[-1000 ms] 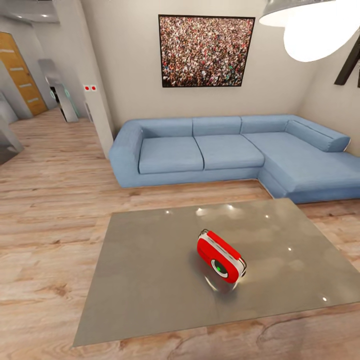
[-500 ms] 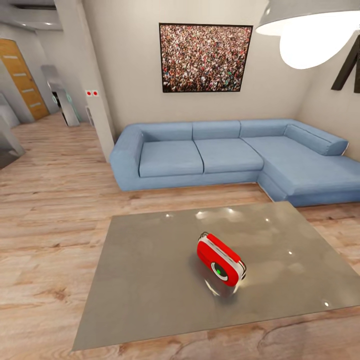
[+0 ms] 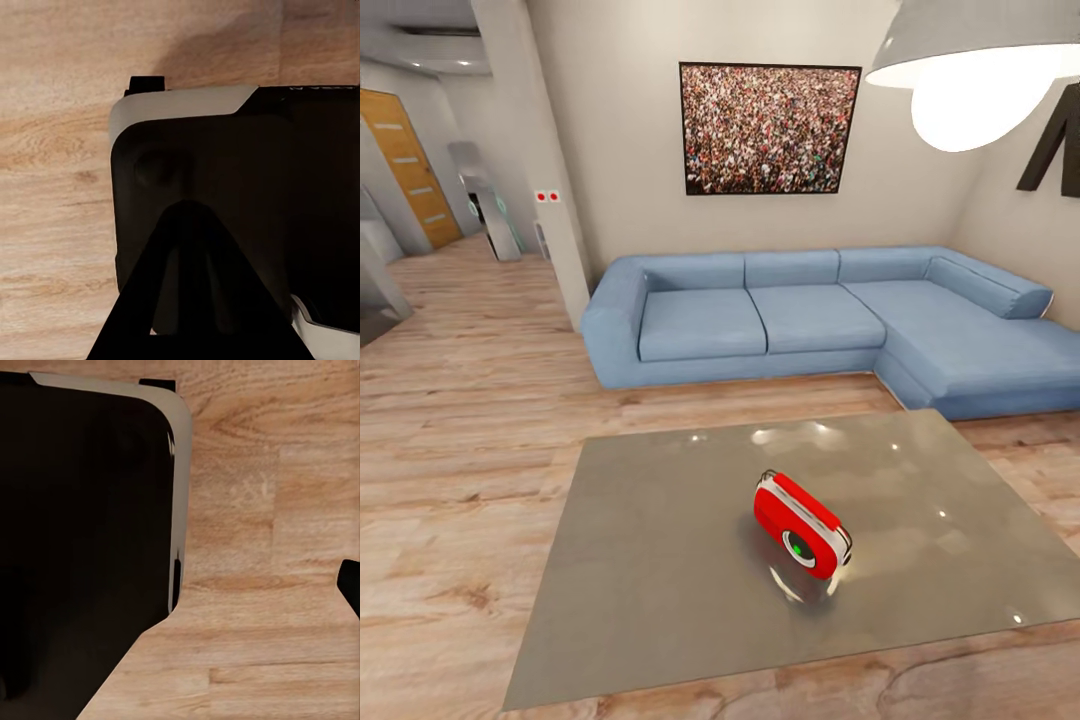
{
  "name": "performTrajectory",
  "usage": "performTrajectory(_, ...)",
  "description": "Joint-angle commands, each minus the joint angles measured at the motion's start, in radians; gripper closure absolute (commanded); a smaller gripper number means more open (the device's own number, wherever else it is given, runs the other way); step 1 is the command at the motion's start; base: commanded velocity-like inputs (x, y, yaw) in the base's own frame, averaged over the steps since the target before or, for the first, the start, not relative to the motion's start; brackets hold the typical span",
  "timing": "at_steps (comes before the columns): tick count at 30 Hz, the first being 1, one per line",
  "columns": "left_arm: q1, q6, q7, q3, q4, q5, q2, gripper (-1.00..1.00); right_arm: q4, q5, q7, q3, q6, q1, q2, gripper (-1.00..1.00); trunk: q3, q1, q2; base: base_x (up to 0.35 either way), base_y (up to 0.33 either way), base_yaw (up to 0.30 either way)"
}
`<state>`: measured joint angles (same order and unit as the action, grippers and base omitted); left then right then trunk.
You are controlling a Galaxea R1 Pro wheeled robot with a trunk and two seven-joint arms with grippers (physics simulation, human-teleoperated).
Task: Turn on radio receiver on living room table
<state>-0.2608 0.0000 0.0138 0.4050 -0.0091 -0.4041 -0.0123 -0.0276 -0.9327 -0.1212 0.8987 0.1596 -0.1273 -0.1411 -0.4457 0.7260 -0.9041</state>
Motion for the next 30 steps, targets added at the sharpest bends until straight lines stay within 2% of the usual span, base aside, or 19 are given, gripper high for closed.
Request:
performTrajectory(1,0.000,0.000,0.000,0.000,0.000,0.000,0.000,1.00,0.000,0.000,0.000,0.000,0.000,0.000,0.000,-1.00,0.002,0.000,0.000,0.000,0.000,0.000)
performTrajectory(19,0.000,0.000,0.000,0.000,0.000,-0.001,0.000,1.00,0.000,-0.003,0.000,-0.001,-0.004,0.000,0.001,-1.00,0.029,0.000,0.000,0.000,0.000,0.000)
performTrajectory(30,0.000,0.000,0.000,0.000,0.000,-0.001,0.000,1.00,0.001,-0.007,0.000,-0.005,-0.009,0.000,0.002,-1.00,0.031,0.000,0.000,0.000,0.000,0.000)
